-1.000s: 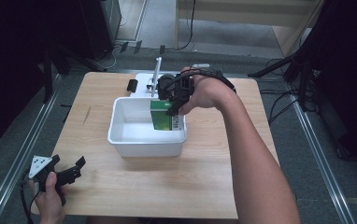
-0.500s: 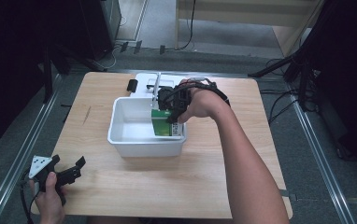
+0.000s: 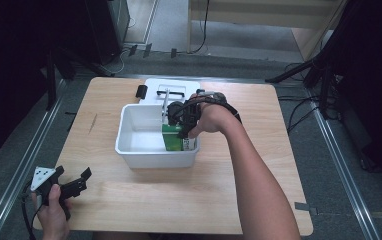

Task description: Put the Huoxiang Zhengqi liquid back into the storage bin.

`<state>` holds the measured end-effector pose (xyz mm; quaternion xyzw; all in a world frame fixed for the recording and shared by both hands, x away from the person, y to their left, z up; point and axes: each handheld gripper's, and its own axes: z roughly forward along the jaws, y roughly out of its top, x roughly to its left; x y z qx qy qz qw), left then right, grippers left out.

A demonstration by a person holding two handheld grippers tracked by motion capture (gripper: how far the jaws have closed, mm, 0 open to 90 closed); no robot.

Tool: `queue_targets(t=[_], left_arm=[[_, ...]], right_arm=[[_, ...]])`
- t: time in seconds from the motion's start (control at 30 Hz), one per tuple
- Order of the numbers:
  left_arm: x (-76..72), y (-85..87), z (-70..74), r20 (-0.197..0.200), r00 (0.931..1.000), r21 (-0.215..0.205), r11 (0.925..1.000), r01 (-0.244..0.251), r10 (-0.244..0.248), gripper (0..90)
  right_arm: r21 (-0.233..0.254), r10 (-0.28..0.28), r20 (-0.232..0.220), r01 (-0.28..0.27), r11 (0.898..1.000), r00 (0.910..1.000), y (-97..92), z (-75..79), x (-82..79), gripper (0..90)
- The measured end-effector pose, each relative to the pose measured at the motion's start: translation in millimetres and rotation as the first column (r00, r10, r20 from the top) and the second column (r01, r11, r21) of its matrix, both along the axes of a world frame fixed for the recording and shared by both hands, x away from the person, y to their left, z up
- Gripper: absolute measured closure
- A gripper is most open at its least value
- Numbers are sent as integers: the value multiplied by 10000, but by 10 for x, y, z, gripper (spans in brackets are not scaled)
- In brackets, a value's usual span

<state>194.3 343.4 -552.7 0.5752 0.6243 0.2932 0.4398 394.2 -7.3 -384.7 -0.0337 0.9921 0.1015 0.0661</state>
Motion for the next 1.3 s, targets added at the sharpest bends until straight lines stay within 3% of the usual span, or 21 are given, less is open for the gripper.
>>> queue_targets(t=[0.23, 0.43, 0.53, 0.73, 0.77, 0.83, 1.0, 1.07, 1.13, 1.17, 1.2, 1.23, 1.3], left_arm=[[0, 1, 0, -8, 10000, 1, 10000, -8, 8, 0], [0, 0, 0, -11, 10000, 2, 10000, -2, 2, 0], [1, 2, 0, -19, 10000, -11, 10000, -2, 2, 0], [0, 1, 0, -27, 10000, 14, 10000, 5, -5, 0], [0, 1, 0, -21, 10000, 11, 10000, 8, -8, 0], [0, 1, 0, -10, 10000, -2, 10000, -3, 3, 0], [1, 1, 1, -31, 10000, 16, 10000, 7, -7, 0], [1, -1, 1, -32, 10000, 17, 10000, 6, -6, 0], [0, -2, 1, -27, 10000, 25, 10000, 6, -6, 0], [0, -2, 0, -23, 10000, 22, 10000, 3, -3, 0], [0, -2, 0, -23, 10000, 16, 10000, 9, -9, 0], [0, -3, 1, -30, 10000, 35, 10000, 10, -10, 0], [0, -5, 1, -29, 10000, 43, 10000, 13, -13, 0]], right_arm=[[9, -152, -250, 152, 9999, 9996, -13, -111, -4, 639], [86, -391, -292, 393, 9992, 9988, -33, -107, 11, 631], [136, -525, -315, 530, 9985, 9981, -31, -89, 8, 594], [448, -989, -334, 1003, 9939, 9945, -60, 17, -13, 421], [408, -1453, -458, 1471, 9883, 9883, -84, 57, -37, 379], [513, -1419, -437, 1440, 9882, 9889, -93, 68, -34, 357], [637, -2439, -470, 2465, 9670, 9687, -166, 204, -105, 94], [558, -2527, -544, 2556, 9652, 9660, -195, 245, -133, 0], [602, -2654, -389, 2674, 9617, 9634, -239, 287, -159, 0], [640, -3118, -352, 3135, 9474, 9495, -290, 337, -164, 0], [640, -3118, -352, 3135, 9474, 9495, -290, 337, -164, 0], [797, -3372, -279, 3383, 9376, 9410, -355, 383, -167, 0], [983, -3434, -326, 3449, 9335, 9386, -431, 421, -171, 0]])
